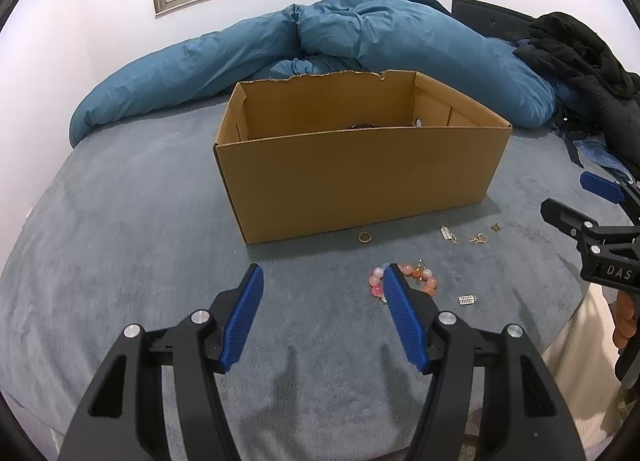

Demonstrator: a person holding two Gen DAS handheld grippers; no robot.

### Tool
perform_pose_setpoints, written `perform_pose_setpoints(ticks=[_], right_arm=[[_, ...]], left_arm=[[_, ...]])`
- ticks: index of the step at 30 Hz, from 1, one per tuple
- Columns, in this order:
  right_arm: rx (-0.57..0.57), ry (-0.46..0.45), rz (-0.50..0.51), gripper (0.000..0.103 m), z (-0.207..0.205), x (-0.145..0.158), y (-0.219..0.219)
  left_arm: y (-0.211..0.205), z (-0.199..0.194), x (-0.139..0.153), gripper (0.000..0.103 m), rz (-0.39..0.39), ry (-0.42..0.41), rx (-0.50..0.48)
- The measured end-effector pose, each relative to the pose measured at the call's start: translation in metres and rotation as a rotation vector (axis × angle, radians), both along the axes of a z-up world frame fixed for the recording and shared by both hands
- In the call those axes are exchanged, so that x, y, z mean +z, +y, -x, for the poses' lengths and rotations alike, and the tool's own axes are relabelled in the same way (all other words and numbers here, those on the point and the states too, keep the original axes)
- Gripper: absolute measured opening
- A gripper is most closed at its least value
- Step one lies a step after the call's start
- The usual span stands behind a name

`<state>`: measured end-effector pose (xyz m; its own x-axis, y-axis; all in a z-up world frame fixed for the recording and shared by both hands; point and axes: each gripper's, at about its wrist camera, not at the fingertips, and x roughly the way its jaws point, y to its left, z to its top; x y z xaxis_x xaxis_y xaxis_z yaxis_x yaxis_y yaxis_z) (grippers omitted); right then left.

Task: Organize jewelry
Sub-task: 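Withdraw the right tool back toward the pink-orange bracelet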

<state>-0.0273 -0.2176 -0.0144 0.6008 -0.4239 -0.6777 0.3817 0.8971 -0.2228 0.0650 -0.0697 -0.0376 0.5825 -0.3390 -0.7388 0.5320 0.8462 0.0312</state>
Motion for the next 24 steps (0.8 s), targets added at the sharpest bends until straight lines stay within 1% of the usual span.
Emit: perform_pose_setpoints(ticks=[5, 10, 14, 19, 21, 24], right_arm=[[0.001, -0.007, 0.018, 0.095, 0.000, 0.000, 0.001], [0.030, -0.010, 0.033, 0.095, 0.000, -0.001, 0.004], [0.055, -0.011, 0.019, 0.095, 0.001, -0.005, 0.003], [0.082, -0.022, -0.003, 0.095, 0.005, -0.008, -0.009], [0.090, -0.028, -0.021, 0.095, 0.008, -0.010, -0.017], [0.097, -0.013, -0.047, 0.095, 0.009, -0.016, -0.027]], left_arm=[[0.000, 0.001, -0.001, 0.060, -0.001, 0.000, -0.004], [-0.003, 0.002, -0.002, 0.060, -0.006, -0.002, -0.012], [-0.006, 0.003, -0.002, 0.060, -0.008, -0.007, -0.025], [-0.013, 0.008, -0.006, 0.060, 0.000, 0.004, -0.063], [-0.018, 0.013, -0.007, 0.060, 0.011, 0.007, -0.094], [-0.025, 0.020, -0.011, 0.060, 0.029, 0.022, -0.146]])
